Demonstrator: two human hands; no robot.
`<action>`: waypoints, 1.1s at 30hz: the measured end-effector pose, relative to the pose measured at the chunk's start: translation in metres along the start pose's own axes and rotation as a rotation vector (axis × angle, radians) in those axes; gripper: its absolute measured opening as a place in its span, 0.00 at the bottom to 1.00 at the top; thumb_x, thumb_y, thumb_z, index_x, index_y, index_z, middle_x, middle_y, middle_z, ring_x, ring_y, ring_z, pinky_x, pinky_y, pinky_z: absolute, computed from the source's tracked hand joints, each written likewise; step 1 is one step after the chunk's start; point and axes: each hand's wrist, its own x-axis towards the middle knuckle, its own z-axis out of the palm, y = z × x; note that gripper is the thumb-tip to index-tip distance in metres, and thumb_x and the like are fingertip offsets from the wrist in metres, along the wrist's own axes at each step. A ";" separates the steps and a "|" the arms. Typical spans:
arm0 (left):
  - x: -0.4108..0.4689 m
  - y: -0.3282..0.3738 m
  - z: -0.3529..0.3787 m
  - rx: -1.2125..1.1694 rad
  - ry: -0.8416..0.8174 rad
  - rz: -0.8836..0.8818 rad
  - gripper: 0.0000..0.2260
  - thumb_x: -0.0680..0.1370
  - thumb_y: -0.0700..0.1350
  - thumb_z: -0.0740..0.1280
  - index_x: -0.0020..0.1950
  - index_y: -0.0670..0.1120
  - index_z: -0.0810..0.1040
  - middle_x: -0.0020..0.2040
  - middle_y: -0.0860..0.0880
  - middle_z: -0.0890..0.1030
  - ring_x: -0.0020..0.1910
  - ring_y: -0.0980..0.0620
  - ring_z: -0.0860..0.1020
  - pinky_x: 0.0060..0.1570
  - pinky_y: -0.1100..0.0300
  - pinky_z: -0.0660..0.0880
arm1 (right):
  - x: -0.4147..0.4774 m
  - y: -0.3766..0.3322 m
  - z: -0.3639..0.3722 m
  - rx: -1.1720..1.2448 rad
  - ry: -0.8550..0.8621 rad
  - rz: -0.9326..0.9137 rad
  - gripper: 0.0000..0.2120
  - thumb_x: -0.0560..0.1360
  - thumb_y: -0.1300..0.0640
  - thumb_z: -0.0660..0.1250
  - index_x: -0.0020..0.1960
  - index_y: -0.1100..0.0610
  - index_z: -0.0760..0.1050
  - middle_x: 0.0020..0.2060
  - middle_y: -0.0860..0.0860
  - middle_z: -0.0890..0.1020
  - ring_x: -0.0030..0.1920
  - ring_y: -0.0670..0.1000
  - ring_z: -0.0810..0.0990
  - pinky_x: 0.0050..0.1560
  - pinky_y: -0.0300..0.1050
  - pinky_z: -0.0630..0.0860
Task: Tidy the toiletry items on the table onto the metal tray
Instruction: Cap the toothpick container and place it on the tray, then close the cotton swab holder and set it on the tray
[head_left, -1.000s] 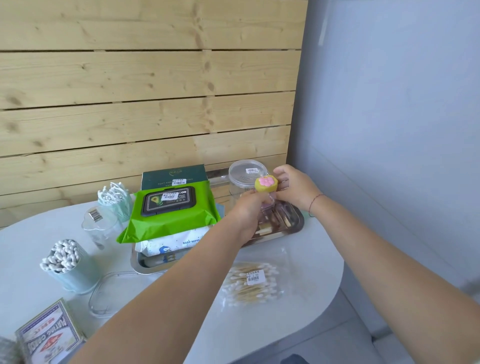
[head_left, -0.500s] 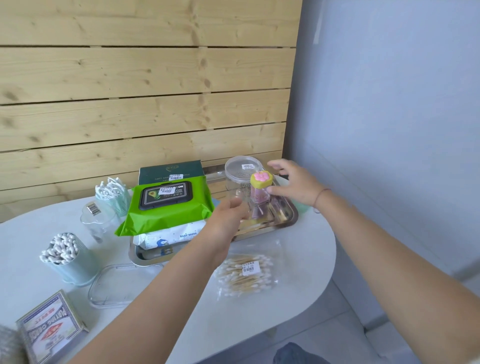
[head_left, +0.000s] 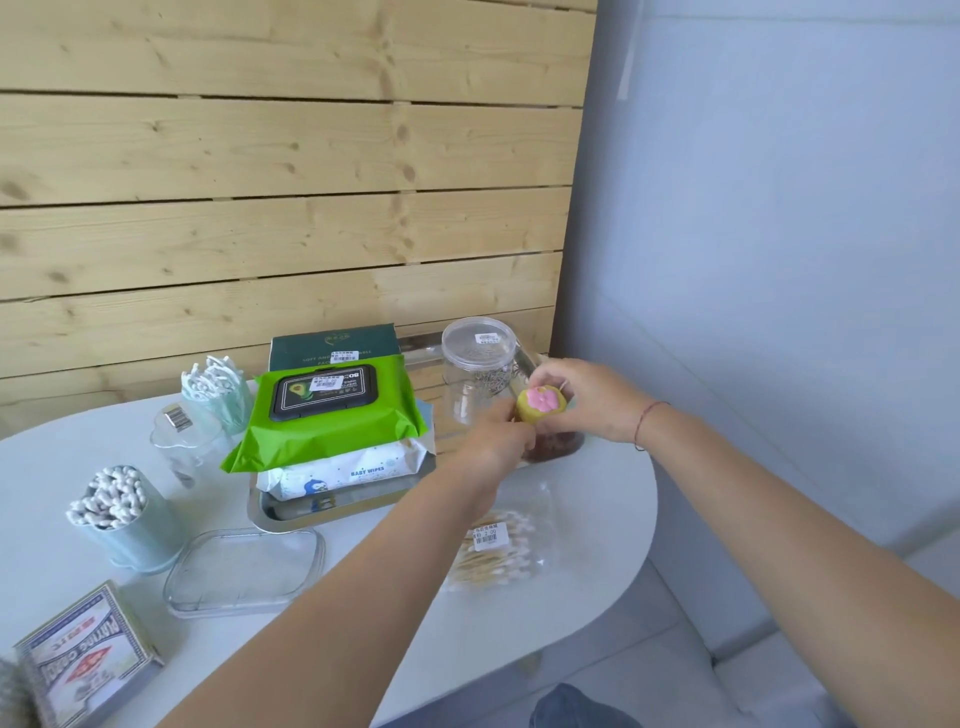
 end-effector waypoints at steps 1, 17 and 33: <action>0.001 0.001 0.002 0.014 -0.004 -0.003 0.21 0.72 0.30 0.57 0.62 0.43 0.74 0.46 0.47 0.77 0.36 0.57 0.71 0.34 0.66 0.66 | -0.001 0.001 -0.003 0.031 -0.031 0.009 0.18 0.64 0.54 0.77 0.52 0.51 0.76 0.50 0.52 0.82 0.49 0.54 0.80 0.52 0.48 0.76; -0.097 -0.035 -0.035 0.283 0.212 0.335 0.21 0.72 0.35 0.59 0.51 0.60 0.78 0.54 0.66 0.79 0.44 0.64 0.76 0.41 0.79 0.69 | 0.004 0.077 -0.010 -0.011 -0.101 0.233 0.42 0.66 0.66 0.72 0.75 0.55 0.56 0.73 0.52 0.62 0.72 0.52 0.64 0.66 0.44 0.67; -0.188 -0.073 -0.102 0.388 0.535 0.324 0.21 0.73 0.33 0.60 0.43 0.61 0.76 0.46 0.65 0.78 0.45 0.68 0.74 0.39 0.77 0.67 | -0.055 -0.024 -0.021 0.099 0.507 0.162 0.38 0.63 0.55 0.79 0.67 0.51 0.63 0.60 0.51 0.74 0.59 0.56 0.74 0.57 0.51 0.69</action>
